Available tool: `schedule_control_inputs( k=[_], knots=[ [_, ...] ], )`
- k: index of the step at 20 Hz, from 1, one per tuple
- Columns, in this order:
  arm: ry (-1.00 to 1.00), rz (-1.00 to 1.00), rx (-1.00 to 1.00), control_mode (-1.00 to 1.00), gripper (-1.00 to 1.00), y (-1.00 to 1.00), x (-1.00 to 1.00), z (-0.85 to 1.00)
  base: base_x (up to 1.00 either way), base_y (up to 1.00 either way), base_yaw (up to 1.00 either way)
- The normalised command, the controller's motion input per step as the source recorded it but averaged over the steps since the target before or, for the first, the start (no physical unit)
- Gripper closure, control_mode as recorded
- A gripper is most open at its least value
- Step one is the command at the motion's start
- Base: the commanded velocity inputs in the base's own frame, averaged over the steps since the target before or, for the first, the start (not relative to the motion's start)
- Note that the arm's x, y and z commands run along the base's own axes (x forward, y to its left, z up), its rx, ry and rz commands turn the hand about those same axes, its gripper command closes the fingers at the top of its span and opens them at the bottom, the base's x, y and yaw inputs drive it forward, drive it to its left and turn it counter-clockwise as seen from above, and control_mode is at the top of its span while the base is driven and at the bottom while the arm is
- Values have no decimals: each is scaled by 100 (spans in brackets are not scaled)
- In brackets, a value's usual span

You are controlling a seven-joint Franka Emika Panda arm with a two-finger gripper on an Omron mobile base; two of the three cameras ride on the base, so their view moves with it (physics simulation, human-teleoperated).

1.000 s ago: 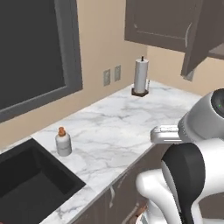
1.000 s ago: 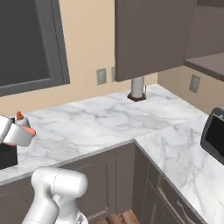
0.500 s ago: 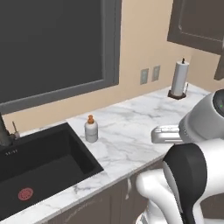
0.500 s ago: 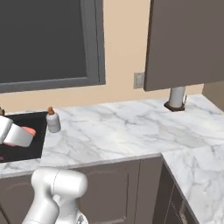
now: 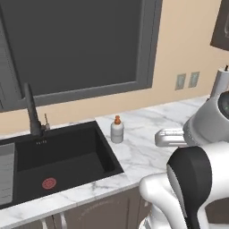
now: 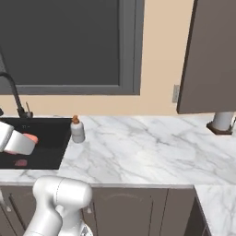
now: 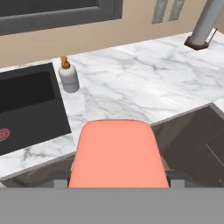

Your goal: Locate and retrieve the soap dispenser and bar soap from the cabinet. Place them next to the sink.

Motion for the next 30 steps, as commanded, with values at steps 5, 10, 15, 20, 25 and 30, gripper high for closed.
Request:
schedule_control_inputs(
  k=[5, 10, 15, 20, 25, 30],
  knots=[
    [0, 0, 0, 100, 100, 0, 0, 0, 36, -24, 35],
    [0, 0, 0, 100, 100, 0, 0, 0, 43, -39, 33],
    [0, 0, 0, 100, 100, 0, 0, 0, 38, -28, 21],
    [0, 0, 0, 100, 100, 0, 0, 0, 56, -9, -4],
    [0, 0, 0, 100, 100, 0, 0, 0, 60, 0, -16],
    [0, 0, 0, 100, 100, 0, 0, 0, 63, 0, -15]
  ],
)
